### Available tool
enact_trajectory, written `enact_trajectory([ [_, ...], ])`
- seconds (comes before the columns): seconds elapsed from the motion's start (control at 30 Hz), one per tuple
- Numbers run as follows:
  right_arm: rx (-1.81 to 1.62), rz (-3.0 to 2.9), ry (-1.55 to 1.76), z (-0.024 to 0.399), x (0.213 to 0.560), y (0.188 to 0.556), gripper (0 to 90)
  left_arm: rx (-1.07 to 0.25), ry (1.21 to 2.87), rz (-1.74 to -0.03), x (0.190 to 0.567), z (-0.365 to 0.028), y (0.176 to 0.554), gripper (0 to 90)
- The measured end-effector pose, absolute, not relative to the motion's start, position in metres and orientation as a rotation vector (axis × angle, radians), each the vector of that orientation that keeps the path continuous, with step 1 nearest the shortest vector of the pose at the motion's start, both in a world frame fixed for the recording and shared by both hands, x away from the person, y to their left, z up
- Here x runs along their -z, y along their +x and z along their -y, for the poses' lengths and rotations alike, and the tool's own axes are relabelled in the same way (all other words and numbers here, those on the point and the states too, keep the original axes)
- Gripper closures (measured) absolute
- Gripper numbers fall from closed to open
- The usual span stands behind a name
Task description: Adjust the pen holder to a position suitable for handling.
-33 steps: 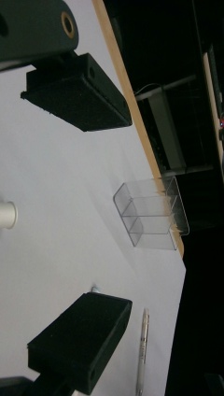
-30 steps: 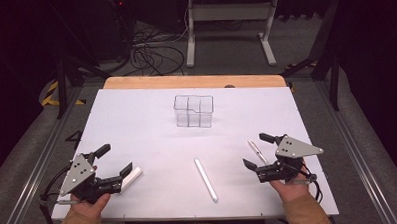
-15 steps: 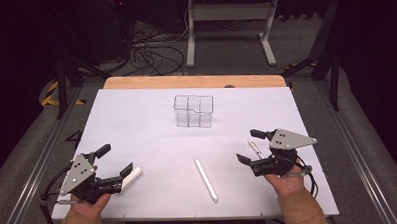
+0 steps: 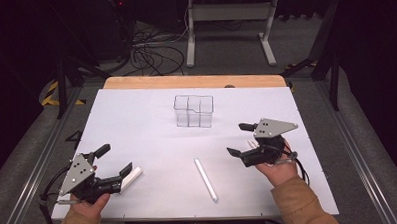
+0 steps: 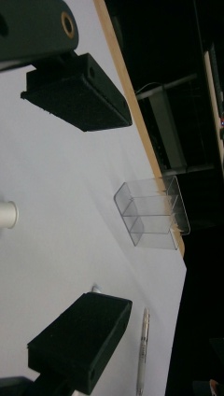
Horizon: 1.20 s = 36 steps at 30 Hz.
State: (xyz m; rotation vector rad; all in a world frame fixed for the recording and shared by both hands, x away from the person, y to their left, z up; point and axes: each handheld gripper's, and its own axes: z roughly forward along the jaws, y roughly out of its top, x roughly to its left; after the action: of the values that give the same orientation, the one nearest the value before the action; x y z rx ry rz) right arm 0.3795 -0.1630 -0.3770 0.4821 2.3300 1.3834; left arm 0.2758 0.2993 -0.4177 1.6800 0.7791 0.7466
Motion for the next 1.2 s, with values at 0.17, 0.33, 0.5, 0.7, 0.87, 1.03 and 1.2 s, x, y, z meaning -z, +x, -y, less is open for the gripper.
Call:
enact_trajectory([
  [0.17, -1.374, -2.358, 0.484, 0.155, 0.372, 0.389, 16.4, -0.75, 1.677, -0.78, 0.418, -0.299, 0.276, 12.6],
  [0.33, -1.385, -2.378, 0.478, 0.148, 0.366, 0.399, 16.6, -0.746, 1.677, -0.781, 0.418, -0.3, 0.276, 12.6],
  [0.5, -1.36, -2.389, 0.479, 0.141, 0.364, 0.406, 17.0, -0.747, 1.678, -0.78, 0.417, -0.3, 0.276, 12.6],
  [0.7, -1.322, -2.395, 0.476, 0.133, 0.362, 0.413, 18.1, -0.746, 1.678, -0.78, 0.418, -0.3, 0.276, 12.6],
  [0.87, -1.307, -2.396, 0.462, 0.13, 0.359, 0.418, 19.6, -0.744, 1.681, -0.779, 0.418, -0.3, 0.276, 12.6],
  [1.03, -1.268, -2.391, 0.413, 0.124, 0.357, 0.423, 22.2, -0.742, 1.682, -0.778, 0.418, -0.3, 0.276, 12.7],
  [1.2, -1.284, -2.395, 0.43, 0.123, 0.357, 0.431, 23.6, -0.741, 1.681, -0.779, 0.418, -0.3, 0.276, 12.7],
])
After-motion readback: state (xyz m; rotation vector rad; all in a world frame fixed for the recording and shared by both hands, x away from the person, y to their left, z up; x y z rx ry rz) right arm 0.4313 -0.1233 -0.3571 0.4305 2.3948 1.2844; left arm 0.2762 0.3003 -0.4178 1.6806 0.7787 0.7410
